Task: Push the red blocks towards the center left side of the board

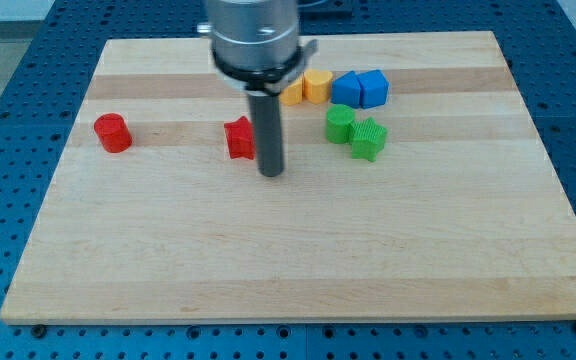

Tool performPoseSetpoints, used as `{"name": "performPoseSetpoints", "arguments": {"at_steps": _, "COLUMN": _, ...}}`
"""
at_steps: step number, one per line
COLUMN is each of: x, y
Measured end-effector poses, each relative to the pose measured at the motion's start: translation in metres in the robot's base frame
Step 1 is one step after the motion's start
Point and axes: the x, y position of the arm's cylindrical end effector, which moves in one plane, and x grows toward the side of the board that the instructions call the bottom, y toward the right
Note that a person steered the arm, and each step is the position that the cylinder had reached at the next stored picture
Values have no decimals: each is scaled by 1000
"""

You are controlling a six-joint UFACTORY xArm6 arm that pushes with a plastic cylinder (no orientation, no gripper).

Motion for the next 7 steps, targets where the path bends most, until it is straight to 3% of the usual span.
{"name": "performPoseSetpoints", "arguments": {"at_steps": 2, "x": -39, "y": -1}}
{"name": "performPoseSetpoints", "arguments": {"at_steps": 5, "x": -42, "y": -108}}
{"name": "performPoseSetpoints", "arguments": {"at_steps": 7, "x": -42, "y": -144}}
